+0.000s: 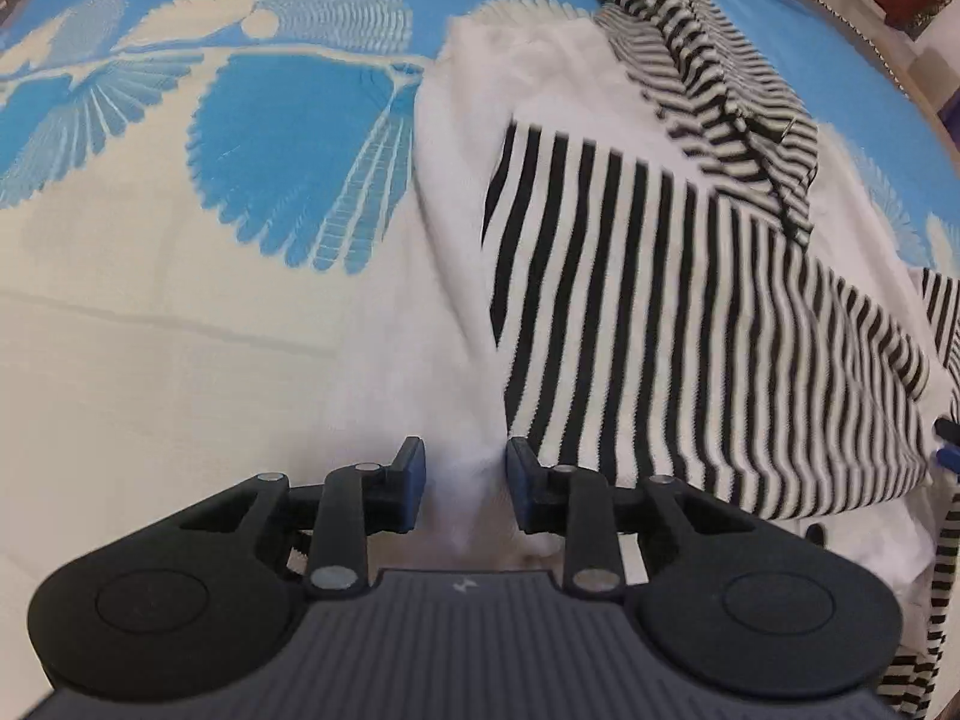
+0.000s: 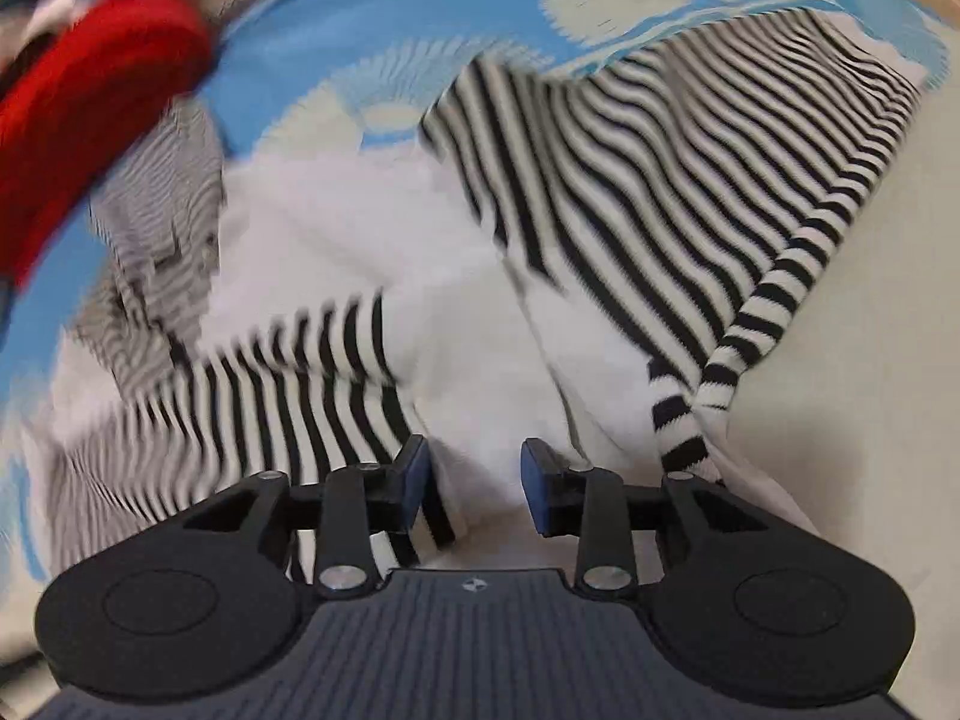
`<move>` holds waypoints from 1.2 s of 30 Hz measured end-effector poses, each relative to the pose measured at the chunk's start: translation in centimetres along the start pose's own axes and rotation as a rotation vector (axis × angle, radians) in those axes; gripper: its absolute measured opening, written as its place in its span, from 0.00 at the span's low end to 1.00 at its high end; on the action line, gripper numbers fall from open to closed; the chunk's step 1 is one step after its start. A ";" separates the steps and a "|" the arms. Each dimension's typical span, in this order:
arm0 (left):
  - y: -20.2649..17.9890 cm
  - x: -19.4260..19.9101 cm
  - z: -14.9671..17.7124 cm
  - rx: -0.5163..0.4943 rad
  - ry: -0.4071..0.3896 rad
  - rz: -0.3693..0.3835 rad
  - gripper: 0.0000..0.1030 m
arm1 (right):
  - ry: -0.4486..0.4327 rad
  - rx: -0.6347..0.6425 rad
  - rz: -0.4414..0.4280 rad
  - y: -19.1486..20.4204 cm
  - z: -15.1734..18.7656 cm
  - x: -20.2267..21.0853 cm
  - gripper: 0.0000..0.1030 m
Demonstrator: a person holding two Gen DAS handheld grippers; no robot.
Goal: Fold small clothes
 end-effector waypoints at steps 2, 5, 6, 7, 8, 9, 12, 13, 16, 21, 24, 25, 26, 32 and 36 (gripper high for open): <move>-0.8 1.9 -0.7 -0.014 -0.090 0.053 0.32 | -0.077 0.030 -0.058 0.7 -0.3 1.4 0.37; -1.1 -0.4 0.5 -0.027 -0.001 0.037 0.33 | 0.011 0.063 -0.047 0.2 0.3 0.1 0.46; -1.0 -1.4 1.1 -0.029 0.041 -0.003 0.35 | 0.100 0.058 -0.033 -0.3 0.9 -1.2 0.46; -1.3 -1.2 1.1 -0.047 0.017 -0.016 0.35 | 0.089 0.044 -0.038 -0.7 1.2 -1.1 0.43; -1.9 -0.7 0.8 -0.067 0.014 -0.031 0.34 | 0.066 0.033 -0.034 -0.7 0.9 -0.7 0.43; -2.7 0.4 0.3 -0.095 -0.023 -0.039 0.35 | 0.045 0.038 -0.032 -0.5 0.4 0.0 0.44; -4.8 3.6 -1.0 -0.168 -0.150 -0.027 0.46 | -0.074 0.100 -0.083 0.0 -1.5 2.6 0.45; -5.6 4.3 -1.2 -0.188 -0.184 -0.022 0.47 | -0.110 0.124 -0.089 -0.1 -2.3 3.3 0.45; -8.0 6.2 -1.4 -0.238 -0.268 -0.008 0.50 | -0.174 0.171 -0.118 -1.0 -3.6 5.0 0.50; -11.0 6.8 -1.0 -0.260 -0.319 0.009 0.50 | -0.244 0.152 -0.112 -6.4 -4.4 6.7 0.53; -11.9 7.0 -0.8 -0.254 -0.324 0.035 0.50 | -0.264 0.131 -0.085 -9.1 -5.7 5.9 0.53; -12.0 7.1 -0.6 -0.255 -0.328 0.038 0.50 | -0.269 0.121 -0.077 -10.5 -5.9 5.9 0.52; -12.2 7.1 -0.6 -0.257 -0.331 0.039 0.50 | -0.274 0.108 -0.066 -11.7 -6.3 5.7 0.52; -12.3 7.0 -0.7 -0.258 -0.337 0.042 0.50 | -0.319 -0.170 -0.047 -21.3 -9.2 5.3 0.05; -12.1 6.7 -0.9 -0.241 -0.327 0.046 0.51 | -0.388 -0.293 0.010 -25.3 -10.7 4.3 0.07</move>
Point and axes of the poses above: each gripper's, at about its wrist camera, not at the fingertips, and x roughly against the way its jaws point, y to its left, z to its underside, the point moved 2 cm from there along -x, roughly the way its jaws point, and after that the axes turned 8 degrees about -y, right-handed, at the moved point
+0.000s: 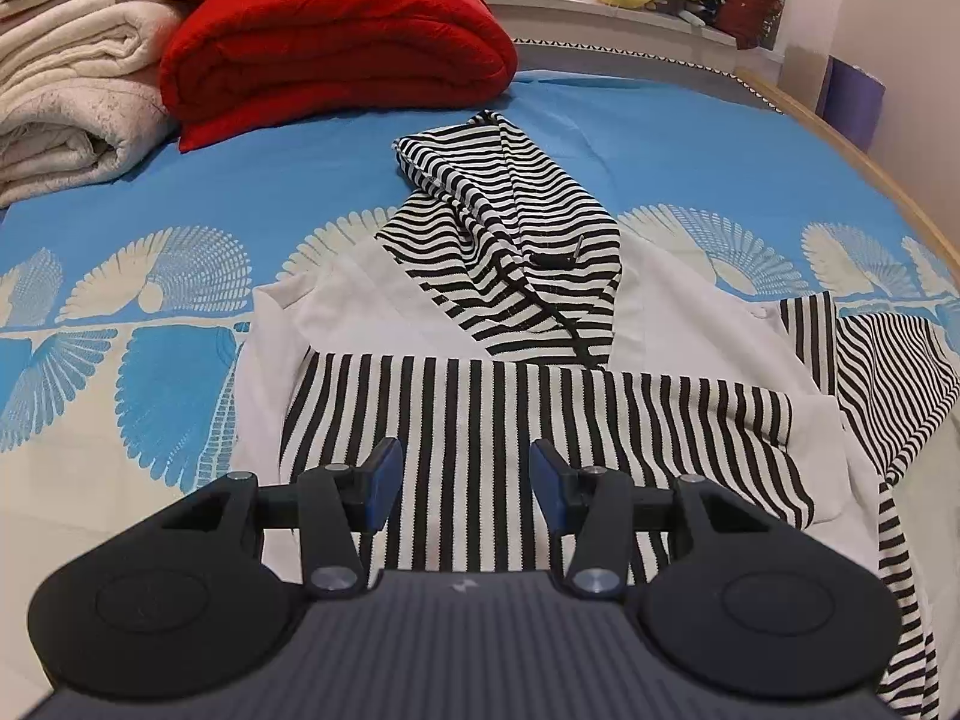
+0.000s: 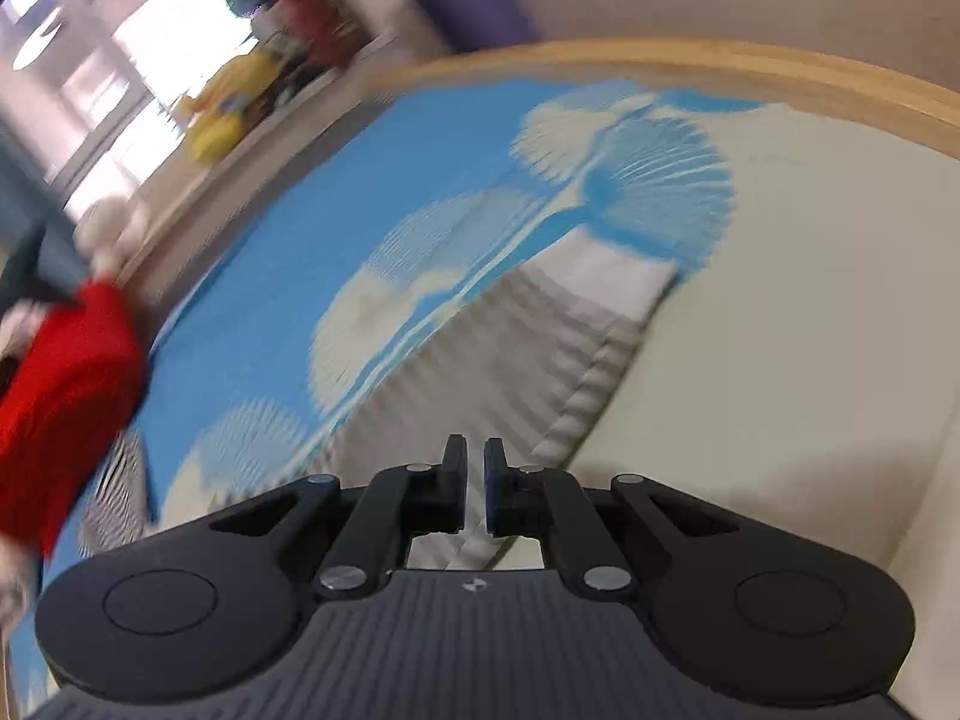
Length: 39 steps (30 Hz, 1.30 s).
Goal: Fold small clothes
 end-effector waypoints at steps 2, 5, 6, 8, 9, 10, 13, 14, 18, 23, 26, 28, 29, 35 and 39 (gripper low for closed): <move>0.0 -0.1 0.0 -0.002 0.004 0.003 0.51 | -0.009 -0.029 0.024 -1.1 -0.3 -1.2 0.09; -0.1 -0.2 0.2 -0.017 0.007 0.004 0.51 | 0.042 -0.109 0.009 -2.5 0.0 -3.6 0.09; -0.1 -0.3 0.3 -0.019 0.008 0.004 0.51 | 0.057 -0.137 0.011 -2.9 0.2 -4.4 0.09; 0.0 -0.3 0.3 -0.020 0.010 0.002 0.51 | 0.060 -0.171 0.036 -3.6 0.6 -5.3 0.10; 0.1 -0.3 0.3 -0.018 0.010 0.001 0.51 | 0.062 -0.193 0.053 -4.2 0.8 -5.9 0.17; 0.3 -0.3 0.3 -0.015 0.011 0.001 0.51 | 0.065 -0.212 0.070 -4.4 1.0 -6.2 0.23; 0.6 -0.4 0.2 -0.006 0.012 0.000 0.52 | 0.044 -0.236 0.054 -4.8 1.3 -6.9 0.29; 0.7 -0.4 0.1 -0.004 0.012 0.000 0.51 | 0.041 -0.226 0.051 -4.6 1.2 -7.0 0.30; 1.1 -0.2 -0.1 -0.005 0.003 0.002 0.52 | 0.010 -0.194 0.048 -3.9 1.1 -7.8 0.29; 2.7 0.3 -0.9 0.052 -0.011 -0.011 0.52 | -0.031 -0.183 0.111 -1.4 -0.2 -5.9 0.04; 4.2 0.5 -1.4 0.094 -0.011 -0.029 0.52 | -0.045 -0.086 0.143 4.0 -2.2 -1.6 0.04; 5.3 0.8 -1.6 0.131 -0.013 -0.036 0.52 | -0.118 -0.021 0.100 8.0 -2.8 2.6 0.04; 5.7 0.9 -1.6 0.145 -0.013 -0.038 0.52 | -0.145 -0.001 0.093 9.7 -2.6 4.5 0.04; 8.5 1.0 -1.6 0.248 0.004 -0.063 0.52 | -0.155 0.129 -0.011 16.2 4.5 10.3 0.04; 10.7 0.8 -1.2 0.329 0.028 -0.103 0.52 | -0.060 0.171 0.004 18.0 8.1 7.4 0.04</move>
Point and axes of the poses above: each gripper's, at about its wrist camera, not at the fingertips, and x roughly against the way its jaws point, y to its left, z to its underside, the point moved 2 cm from there along -x, roughly the way its jaws point, and after that the axes turned 8 degrees about -y, right-handed, at the moved point
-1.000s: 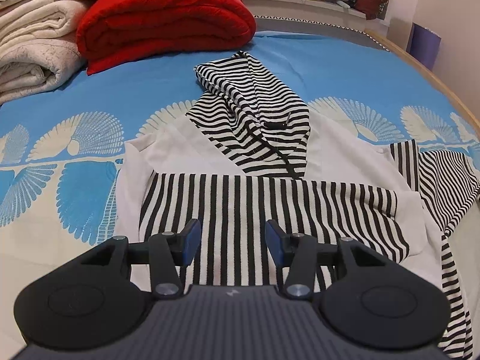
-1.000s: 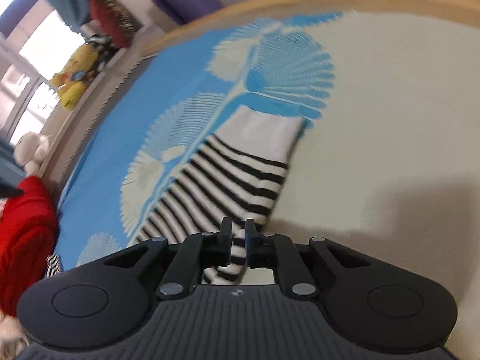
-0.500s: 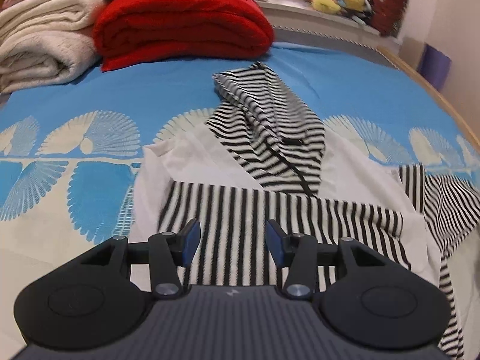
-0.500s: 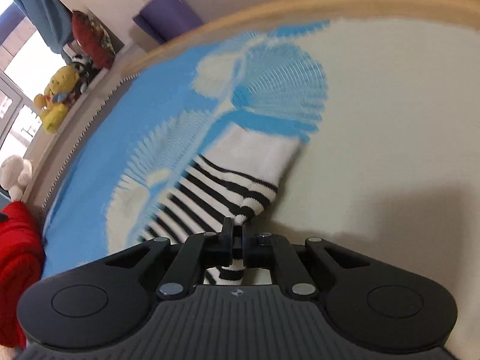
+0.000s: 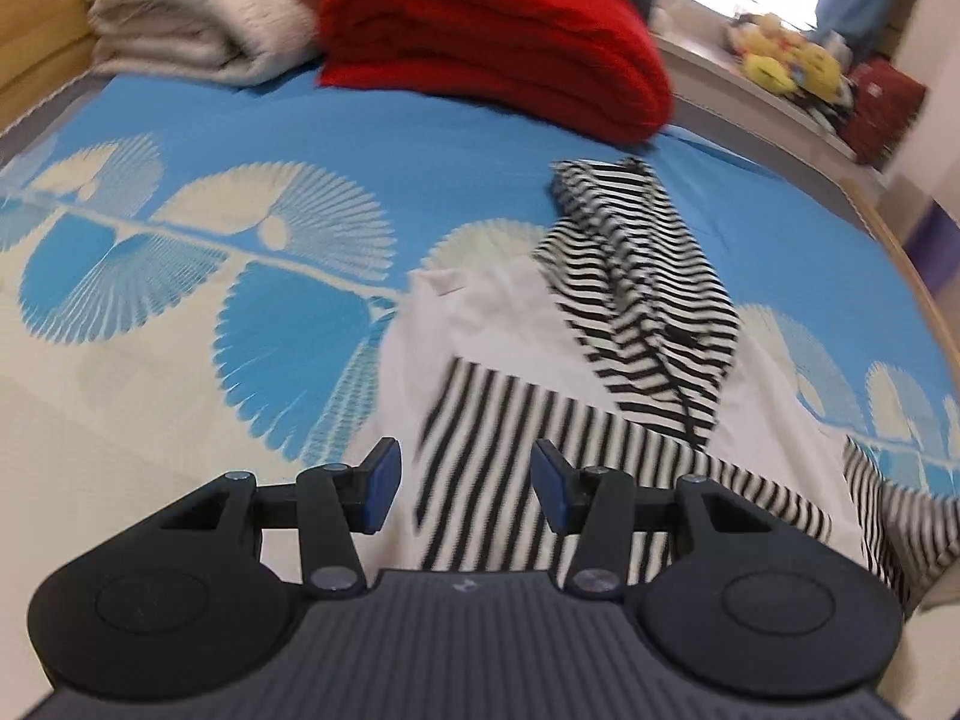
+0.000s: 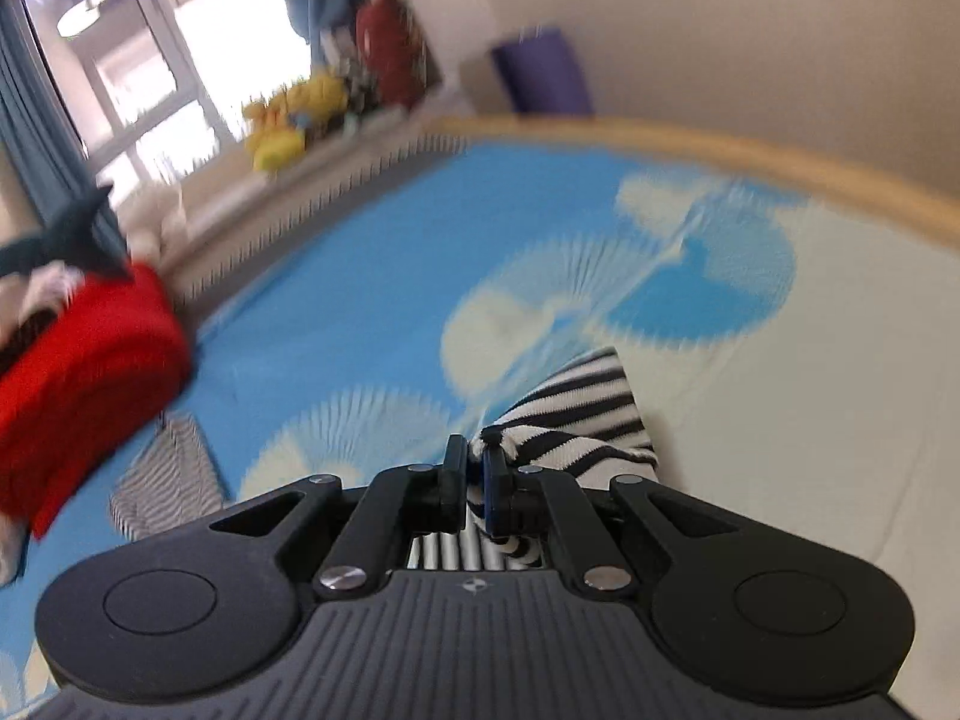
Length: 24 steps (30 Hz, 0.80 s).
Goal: Fold small clothes
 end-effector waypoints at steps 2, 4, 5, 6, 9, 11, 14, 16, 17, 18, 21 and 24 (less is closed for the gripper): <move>1.0 -0.3 -0.2 0.038 0.005 -0.015 0.52 | -0.024 0.090 0.027 2.0 1.0 -0.6 0.04; 1.9 -0.4 -0.6 0.062 0.002 -0.032 0.52 | -0.086 0.186 0.009 4.8 2.3 0.2 0.04; 2.3 -0.4 -0.8 0.070 -0.004 -0.043 0.51 | -0.111 0.252 -0.026 6.4 3.1 0.9 0.04; 2.7 -0.4 -1.0 0.076 -0.008 -0.052 0.52 | -0.124 0.325 -0.090 8.5 4.3 1.7 0.04; 3.3 -0.7 -1.2 0.095 -0.002 -0.065 0.52 | -0.113 0.532 -0.409 14.3 9.3 5.1 0.08; 3.4 -1.2 -1.0 0.110 0.021 -0.049 0.52 | 0.036 0.668 -0.607 17.1 13.4 6.1 0.18; 3.1 -2.3 -0.5 0.129 0.062 -0.014 0.53 | 0.416 0.587 -0.761 17.9 17.8 4.8 0.25; 2.8 -3.0 0.1 0.146 0.090 0.007 0.53 | 0.531 0.556 -0.707 17.6 19.2 3.8 0.30; 2.7 -3.5 0.4 0.156 0.107 0.020 0.53 | 0.537 0.558 -0.703 17.5 19.2 3.7 0.30; 2.5 -3.9 0.7 0.168 0.125 0.036 0.53 | 0.523 0.561 -0.691 17.3 19.1 3.7 0.31; 1.8 -4.9 1.7 0.201 0.166 0.108 0.53 | 0.492 0.557 -0.624 16.7 17.8 3.1 0.37; 0.3 -5.7 2.3 0.211 0.190 0.165 0.53 | 0.468 0.527 -0.583 15.1 16.0 1.8 0.42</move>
Point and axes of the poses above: each gripper's, at about its wrist camera, not at the fingertips, and x roughly against the way its jaws point, y to its left, z to its underside, the point moved 2 cm from there along -x, roughly the way its jaws point, and after that the axes turned 8 degrees about -y, right-handed, at the moved point
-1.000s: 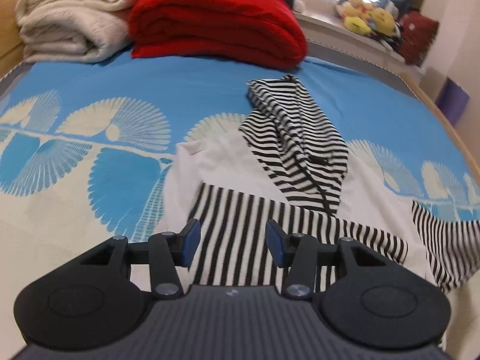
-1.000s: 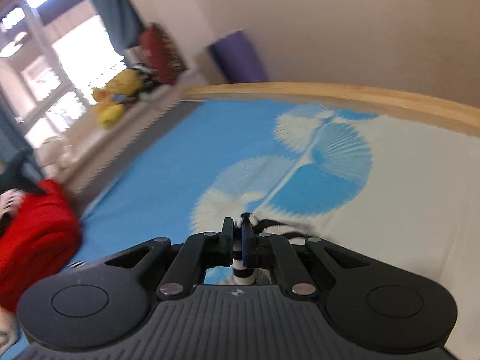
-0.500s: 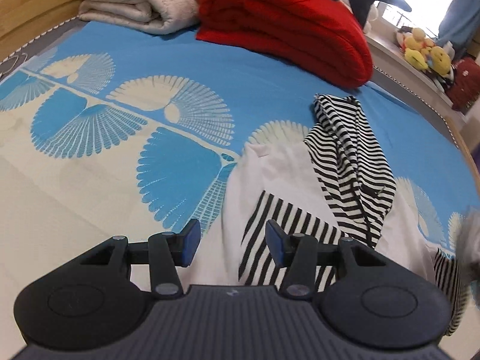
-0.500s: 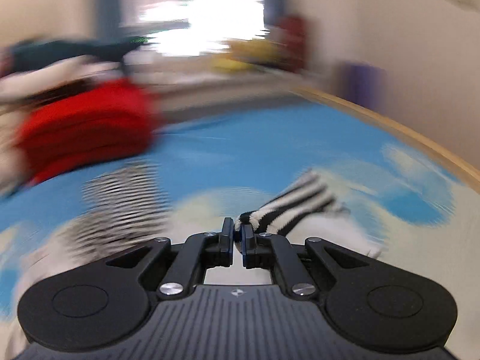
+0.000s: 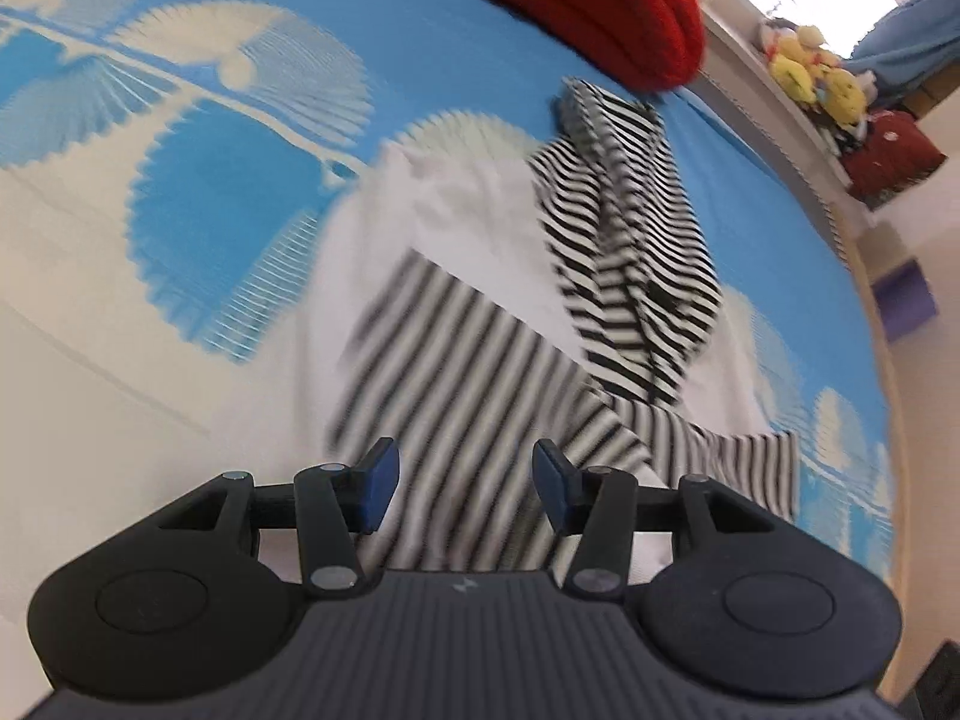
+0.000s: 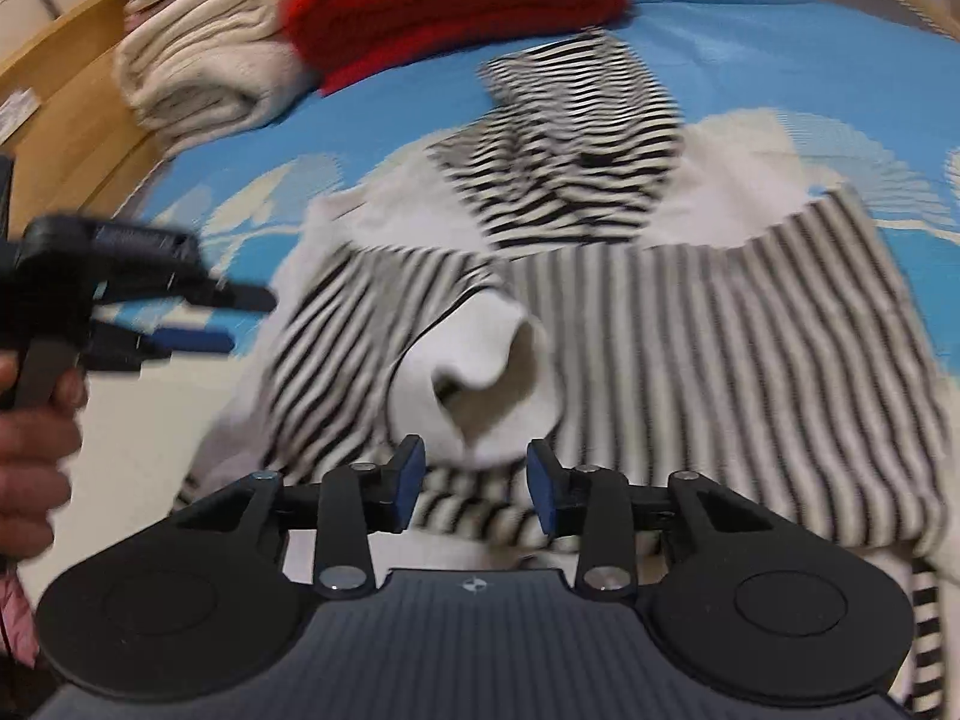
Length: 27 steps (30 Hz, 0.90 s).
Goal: Fold small clothes
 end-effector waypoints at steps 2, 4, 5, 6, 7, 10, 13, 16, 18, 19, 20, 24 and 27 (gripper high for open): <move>-1.4 -0.5 0.3 -0.037 0.004 0.024 0.53 | -0.011 -0.025 0.029 -1.4 0.0 0.0 0.45; -3.0 -0.8 0.8 -0.095 0.013 0.054 0.53 | 0.006 -0.050 0.034 -2.4 -0.1 -0.7 0.45; -3.9 -0.9 1.1 -0.133 0.014 0.073 0.53 | -0.003 -0.072 0.038 -2.6 -0.3 -0.6 0.45; -5.0 -1.1 1.7 -0.184 0.015 0.089 0.53 | -0.024 -0.096 0.051 -3.1 -0.8 -0.7 0.45; -6.0 -1.2 2.2 -0.231 0.016 0.096 0.53 | -0.042 -0.118 0.061 -3.5 -1.2 -0.4 0.45; -8.7 -1.7 4.4 -0.383 0.016 0.107 0.53 | -0.071 -0.161 0.164 -5.6 -2.0 0.6 0.45; -11.5 -2.5 7.6 -0.550 0.029 0.115 0.57 | -0.038 -0.174 0.308 -7.9 -1.7 0.7 0.45; -12.8 -3.8 10.3 -0.686 0.034 0.035 0.66 | 0.028 -0.236 0.361 -10.0 -0.9 0.2 0.45; -12.6 -4.4 11.0 -0.749 0.028 -0.039 0.25 | 0.058 -0.279 0.366 -11.1 -0.4 -0.1 0.45; -12.4 -4.4 10.8 -0.756 0.022 -0.060 0.15 | 0.065 -0.287 0.368 -11.4 -0.2 -0.1 0.45; -11.8 -4.0 10.1 -0.743 0.006 -0.072 0.15 | 0.070 -0.290 0.371 -11.6 -0.2 -0.2 0.45; -8.9 0.1 4.9 -0.575 -0.084 -0.076 0.15 | 0.076 -0.287 0.381 -11.6 -0.2 -0.1 0.45; -4.1 2.0 1.0 -0.334 -0.057 -0.059 0.21 | 0.081 -0.284 0.384 -11.5 -0.2 -0.1 0.45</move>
Point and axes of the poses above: each gripper's, at about its wrist camera, not at the fingertips, and x roughly against the way its jaws point, y to its left, z to its underside, the point moved 2 cm from there along -x, roughly the way its jaws point, and after that the axes turned 8 degrees about -y, right-handed, at the moved point
